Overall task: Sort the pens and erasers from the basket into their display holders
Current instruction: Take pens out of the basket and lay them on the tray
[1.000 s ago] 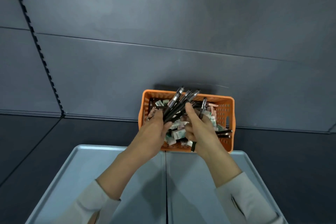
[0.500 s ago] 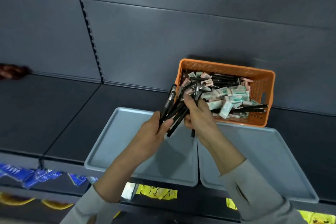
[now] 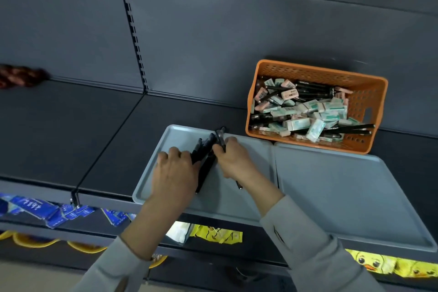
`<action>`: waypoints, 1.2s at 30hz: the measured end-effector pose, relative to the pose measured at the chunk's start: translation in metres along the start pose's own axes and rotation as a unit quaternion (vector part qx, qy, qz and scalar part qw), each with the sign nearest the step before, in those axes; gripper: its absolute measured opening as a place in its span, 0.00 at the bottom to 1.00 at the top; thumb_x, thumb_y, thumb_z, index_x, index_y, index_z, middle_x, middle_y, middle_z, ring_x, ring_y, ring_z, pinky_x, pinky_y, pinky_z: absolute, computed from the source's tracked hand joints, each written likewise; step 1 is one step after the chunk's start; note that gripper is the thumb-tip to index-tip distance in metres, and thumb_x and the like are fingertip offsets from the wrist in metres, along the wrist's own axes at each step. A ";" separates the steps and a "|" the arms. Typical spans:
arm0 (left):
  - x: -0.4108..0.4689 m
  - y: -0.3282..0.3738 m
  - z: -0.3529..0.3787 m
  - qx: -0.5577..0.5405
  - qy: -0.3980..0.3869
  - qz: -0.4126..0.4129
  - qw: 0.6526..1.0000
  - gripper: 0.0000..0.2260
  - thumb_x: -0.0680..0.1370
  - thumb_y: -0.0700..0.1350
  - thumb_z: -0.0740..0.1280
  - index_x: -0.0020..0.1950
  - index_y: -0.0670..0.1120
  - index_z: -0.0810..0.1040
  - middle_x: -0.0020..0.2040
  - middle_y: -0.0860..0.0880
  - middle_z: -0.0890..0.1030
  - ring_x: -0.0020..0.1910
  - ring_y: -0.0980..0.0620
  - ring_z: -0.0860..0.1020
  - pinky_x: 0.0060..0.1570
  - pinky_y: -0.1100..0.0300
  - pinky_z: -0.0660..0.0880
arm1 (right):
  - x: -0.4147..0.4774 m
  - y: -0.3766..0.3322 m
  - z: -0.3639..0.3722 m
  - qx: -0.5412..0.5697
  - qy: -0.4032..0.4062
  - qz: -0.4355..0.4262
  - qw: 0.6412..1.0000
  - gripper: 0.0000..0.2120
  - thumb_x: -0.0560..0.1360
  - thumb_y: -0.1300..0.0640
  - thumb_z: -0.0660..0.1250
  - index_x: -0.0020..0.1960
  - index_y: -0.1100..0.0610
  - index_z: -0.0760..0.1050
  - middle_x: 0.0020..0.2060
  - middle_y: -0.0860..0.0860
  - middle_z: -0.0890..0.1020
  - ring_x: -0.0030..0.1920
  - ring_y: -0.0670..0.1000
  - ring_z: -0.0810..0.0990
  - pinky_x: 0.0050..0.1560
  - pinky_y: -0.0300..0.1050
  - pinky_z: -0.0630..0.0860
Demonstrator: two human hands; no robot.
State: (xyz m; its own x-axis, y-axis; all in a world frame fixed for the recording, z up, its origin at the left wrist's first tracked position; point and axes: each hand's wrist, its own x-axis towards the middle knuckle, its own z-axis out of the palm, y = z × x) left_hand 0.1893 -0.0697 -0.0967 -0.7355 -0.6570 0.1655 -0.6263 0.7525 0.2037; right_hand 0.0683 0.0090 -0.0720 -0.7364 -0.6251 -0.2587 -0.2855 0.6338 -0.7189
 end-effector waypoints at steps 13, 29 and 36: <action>0.015 0.004 0.005 -0.112 0.003 0.095 0.989 0.13 0.78 0.53 0.65 0.55 0.46 0.80 0.38 0.49 0.72 0.40 0.44 0.78 0.36 0.58 0.65 | -0.026 0.033 -0.027 -0.131 0.005 -0.097 0.987 0.17 0.79 0.56 0.65 0.68 0.54 0.74 0.61 0.55 0.73 0.59 0.55 0.77 0.63 0.51 0.73; 0.098 0.013 0.030 -0.200 -0.131 0.288 0.927 0.21 0.84 0.46 0.56 0.76 0.41 0.62 0.77 0.44 0.62 0.77 0.47 0.56 0.73 0.64 0.47 | -0.015 0.071 -0.033 -0.213 0.058 -0.227 0.949 0.19 0.80 0.62 0.64 0.70 0.55 0.73 0.69 0.52 0.73 0.68 0.55 0.71 0.64 0.34 0.57; 0.073 -0.003 0.027 -0.237 -0.090 0.275 0.927 0.19 0.83 0.47 0.58 0.73 0.43 0.70 0.69 0.46 0.69 0.69 0.50 0.68 0.66 0.72 0.56 | -0.018 0.077 -0.029 -0.204 0.071 -0.243 0.946 0.19 0.79 0.60 0.66 0.69 0.56 0.74 0.68 0.53 0.73 0.68 0.55 0.71 0.69 0.41 0.62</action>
State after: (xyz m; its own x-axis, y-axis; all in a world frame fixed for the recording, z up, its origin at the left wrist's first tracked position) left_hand 0.1303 -0.1189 -0.1109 -0.9681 -0.1293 0.2147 0.0089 0.8385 0.5449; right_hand 0.0417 0.0827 -0.1036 -0.5247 -0.8383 0.1482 -0.8028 0.4293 -0.4138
